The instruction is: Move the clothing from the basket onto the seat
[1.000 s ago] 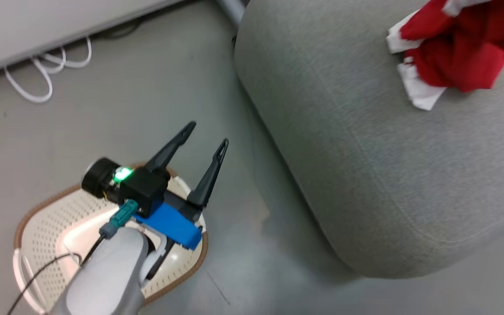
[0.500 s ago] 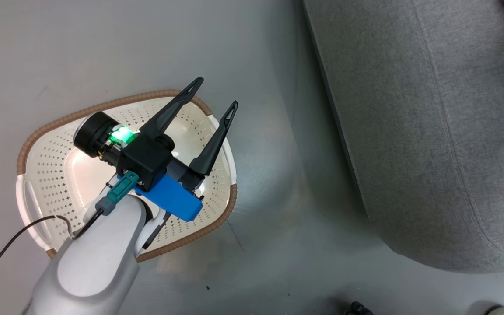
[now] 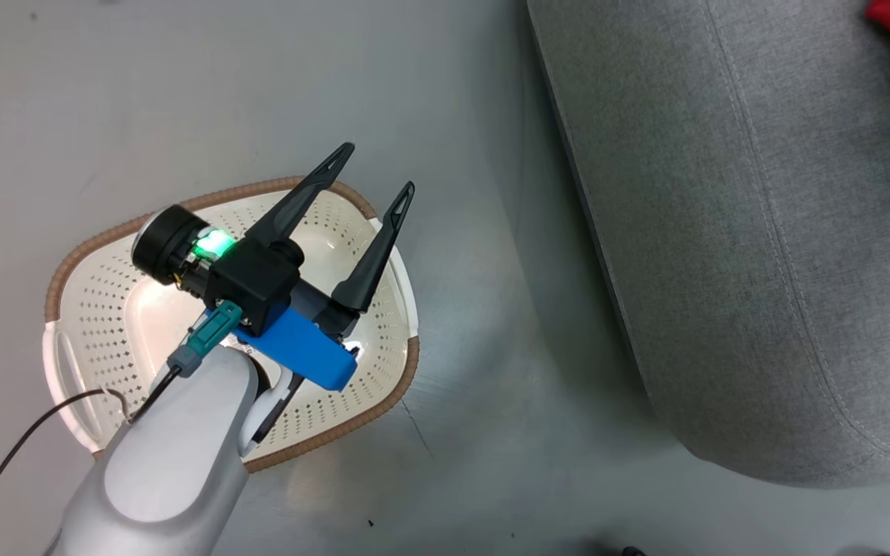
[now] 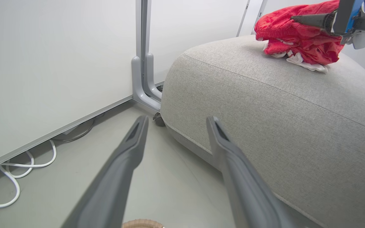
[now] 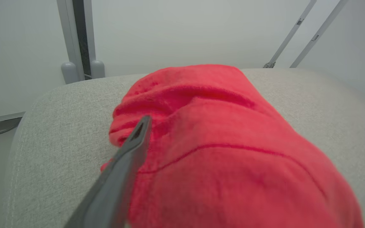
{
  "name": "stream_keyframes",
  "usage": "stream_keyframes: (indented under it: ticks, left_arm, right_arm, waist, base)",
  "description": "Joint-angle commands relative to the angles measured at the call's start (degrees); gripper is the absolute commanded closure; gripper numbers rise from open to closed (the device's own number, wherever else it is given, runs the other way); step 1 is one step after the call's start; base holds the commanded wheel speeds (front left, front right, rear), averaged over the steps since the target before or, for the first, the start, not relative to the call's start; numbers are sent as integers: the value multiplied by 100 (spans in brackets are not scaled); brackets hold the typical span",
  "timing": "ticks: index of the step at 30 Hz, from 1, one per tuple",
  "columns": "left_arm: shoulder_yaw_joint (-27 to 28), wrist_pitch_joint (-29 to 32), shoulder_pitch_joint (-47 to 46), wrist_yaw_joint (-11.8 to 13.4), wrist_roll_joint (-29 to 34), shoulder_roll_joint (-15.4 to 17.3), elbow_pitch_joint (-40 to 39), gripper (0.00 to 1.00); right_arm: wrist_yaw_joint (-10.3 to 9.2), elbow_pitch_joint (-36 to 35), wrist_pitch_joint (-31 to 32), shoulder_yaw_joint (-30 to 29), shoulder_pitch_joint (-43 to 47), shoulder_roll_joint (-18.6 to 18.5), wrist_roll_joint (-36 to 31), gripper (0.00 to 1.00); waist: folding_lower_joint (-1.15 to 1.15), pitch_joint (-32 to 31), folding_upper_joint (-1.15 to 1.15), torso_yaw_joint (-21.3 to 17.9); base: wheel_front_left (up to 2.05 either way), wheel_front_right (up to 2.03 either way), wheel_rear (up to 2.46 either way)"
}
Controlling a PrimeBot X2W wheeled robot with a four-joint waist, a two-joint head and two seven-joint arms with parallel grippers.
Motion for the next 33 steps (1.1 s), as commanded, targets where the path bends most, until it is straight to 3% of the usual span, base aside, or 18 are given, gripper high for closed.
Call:
stream_keyframes:
  ticks: [1, 10, 19, 26, 33]
  left_arm:
    - [28, -25, 76, 19, -33, -7, 22, 0]
    - [265, -34, 614, 82, -230, -306, 48, 0]
    - [736, -33, 1542, 26, -491, -653, 64, 0]
    - [1131, -34, 2313, -1, -524, -825, 158, 0]
    - [1645, -32, 2938, -16, -493, -911, 118, 0]
  right_arm:
    - [-6, 38, -50, 22, -11, 35, -49, 0]
    - [-6, -52, -154, 325, 660, 89, -176, 0]
    - [-6, -576, -181, 628, 1782, 209, -124, 0]
    - [-6, -1446, -4, 1020, 2902, 407, 206, 0]
    - [-6, -3035, 472, 1207, 4186, 680, 515, 0]
  waist:
    - [-1, -57, 0, 5]
    - [-1, -826, 0, 126]
    - [-1, -1864, 0, 390]
    - [-1, -2758, 0, 737]
    - [-1, -3250, 0, 1132]
  base:
    - [0, 0, 0]
    - [0, 0, 0]
    - [0, 0, 0]
    - [0, 0, 0]
    - [0, 0, 0]
